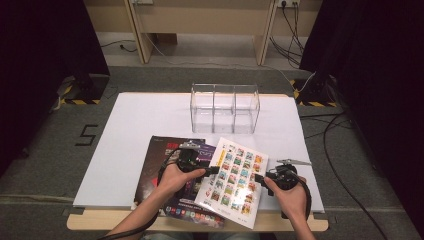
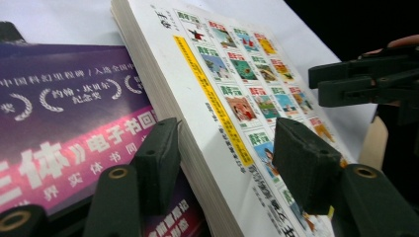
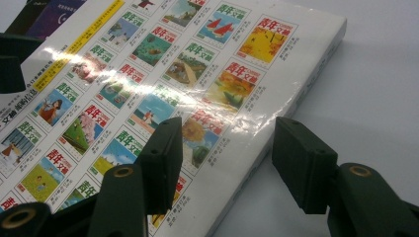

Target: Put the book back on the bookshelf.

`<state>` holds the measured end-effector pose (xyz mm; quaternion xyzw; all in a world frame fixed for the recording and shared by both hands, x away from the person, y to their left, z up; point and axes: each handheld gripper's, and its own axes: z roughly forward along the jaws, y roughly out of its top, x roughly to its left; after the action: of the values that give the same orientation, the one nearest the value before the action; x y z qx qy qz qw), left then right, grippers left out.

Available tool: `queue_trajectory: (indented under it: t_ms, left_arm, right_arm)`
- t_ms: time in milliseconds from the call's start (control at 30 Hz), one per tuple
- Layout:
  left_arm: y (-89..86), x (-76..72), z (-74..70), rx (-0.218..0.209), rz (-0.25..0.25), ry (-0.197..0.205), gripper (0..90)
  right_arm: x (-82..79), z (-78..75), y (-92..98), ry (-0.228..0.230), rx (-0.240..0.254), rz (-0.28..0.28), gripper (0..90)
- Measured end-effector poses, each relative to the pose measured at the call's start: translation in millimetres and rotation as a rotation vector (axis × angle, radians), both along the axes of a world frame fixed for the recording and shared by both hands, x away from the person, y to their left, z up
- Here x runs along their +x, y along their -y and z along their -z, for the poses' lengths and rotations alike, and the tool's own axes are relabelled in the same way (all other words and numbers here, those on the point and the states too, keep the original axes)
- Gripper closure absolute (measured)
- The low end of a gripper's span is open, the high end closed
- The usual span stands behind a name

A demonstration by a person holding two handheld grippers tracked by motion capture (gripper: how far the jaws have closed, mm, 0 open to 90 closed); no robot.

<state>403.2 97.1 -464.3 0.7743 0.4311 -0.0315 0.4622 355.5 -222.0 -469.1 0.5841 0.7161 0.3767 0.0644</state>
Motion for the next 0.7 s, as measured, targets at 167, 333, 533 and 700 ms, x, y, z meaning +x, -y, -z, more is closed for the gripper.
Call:
queue_trajectory:
  t_ms: [167,333,533,700]
  left_arm:
    - [2.3,1.6,0.6,0.032,-0.022,-0.032,47.2]
    - [1.9,2.4,-0.3,0.024,-0.059,-0.058,51.4]
    - [-0.2,1.6,-10.3,-0.062,-0.087,-0.078,58.2]
    - [-2.0,4.5,-10.1,-0.126,-0.107,-0.133,58.2]
  right_arm:
    - [0.1,3.8,-1.6,-0.012,-0.002,-0.004,45.9]
    - [-1.2,5.2,-2.6,-0.015,-0.009,0.005,46.2]
    - [-2.3,4.8,-6.8,-0.004,-0.039,0.006,46.0]
    - [-2.5,4.4,-7.7,-0.007,-0.043,0.01,45.8]
